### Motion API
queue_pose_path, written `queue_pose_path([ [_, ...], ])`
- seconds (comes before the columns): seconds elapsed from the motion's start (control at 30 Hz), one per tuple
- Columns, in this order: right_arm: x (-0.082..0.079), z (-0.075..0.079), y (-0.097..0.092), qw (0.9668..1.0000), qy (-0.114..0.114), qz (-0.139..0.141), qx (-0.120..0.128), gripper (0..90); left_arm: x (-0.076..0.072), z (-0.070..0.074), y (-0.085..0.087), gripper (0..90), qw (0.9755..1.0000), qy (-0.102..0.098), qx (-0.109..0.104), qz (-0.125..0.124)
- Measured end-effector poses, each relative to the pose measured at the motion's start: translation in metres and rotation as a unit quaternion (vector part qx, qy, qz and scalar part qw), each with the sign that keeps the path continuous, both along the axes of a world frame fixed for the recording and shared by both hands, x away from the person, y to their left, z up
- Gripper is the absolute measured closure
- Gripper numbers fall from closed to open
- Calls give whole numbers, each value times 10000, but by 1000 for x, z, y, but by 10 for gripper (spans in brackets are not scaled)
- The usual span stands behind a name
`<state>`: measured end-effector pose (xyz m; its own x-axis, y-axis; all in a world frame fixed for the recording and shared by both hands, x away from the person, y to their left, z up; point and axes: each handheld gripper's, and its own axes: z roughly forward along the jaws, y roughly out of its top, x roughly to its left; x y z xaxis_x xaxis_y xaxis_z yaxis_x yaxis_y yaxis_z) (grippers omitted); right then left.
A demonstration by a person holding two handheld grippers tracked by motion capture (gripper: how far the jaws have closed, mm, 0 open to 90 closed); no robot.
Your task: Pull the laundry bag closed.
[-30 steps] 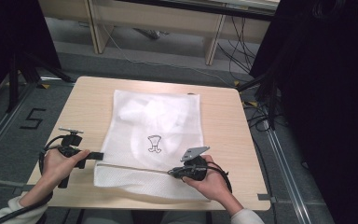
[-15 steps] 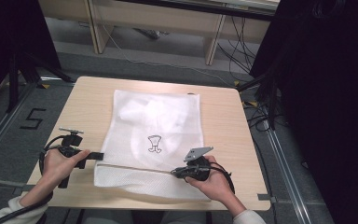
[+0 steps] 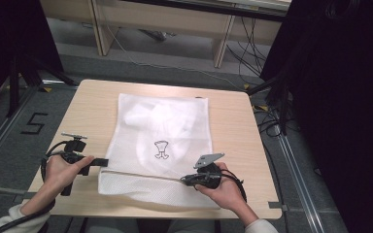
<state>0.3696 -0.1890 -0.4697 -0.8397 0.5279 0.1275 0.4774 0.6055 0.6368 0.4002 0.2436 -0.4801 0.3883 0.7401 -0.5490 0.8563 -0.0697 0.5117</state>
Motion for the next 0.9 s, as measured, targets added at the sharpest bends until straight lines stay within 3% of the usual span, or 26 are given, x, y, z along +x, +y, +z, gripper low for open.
queue_pose_path([
  [0.23, -1, -2, -5, 10000, 1, -34, 35, 826, 0, -1, 0, 873, 9998, -49, -4, 178],
  [0.3, -1, -1, -8, 9999, 51, -95, 12, 826, 0, -1, 0, 873, 9998, -52, -3, 181],
  [0.33, -1, -2, -9, 9999, -37, -79, 92, 826, 0, -1, 1, 873, 9999, -37, 40, 102],
  [0.4, -2, 1, -14, 9999, 84, -113, -47, 826, 0, -1, 0, 873, 9998, -52, 2, 178],
  [0.43, -1, -2, -14, 9998, -61, -133, 102, 826, 0, -1, 1, 873, 9999, -40, 10, 165],
  [0.47, -2, 0, -17, 9999, 71, -115, -26, 826, 0, -1, 1, 873, 9999, -40, 10, 165],
  [0.63, -2, -1, -23, 9998, 51, -200, 68, 826, 0, -1, 1, 873, 9999, -36, 35, 127],
  [0.67, -2, 0, -25, 9998, 30, -176, -18, 826, 0, -1, 1, 873, 9999, -48, 4, 166],
  [0.73, -3, -2, -24, 9996, -16, -240, 128, 826, 0, -1, 0, 873, 9998, -46, 11, 177],
  [0.87, -3, 2, -27, 9998, 106, -187, -5, 826, 0, -1, 0, 873, 9998, -46, -4, 179],
  [0.9, -3, -2, -26, 9996, -31, -255, 73, 826, 0, -1, 2, 873, 9999, -15, 37, 113],
])
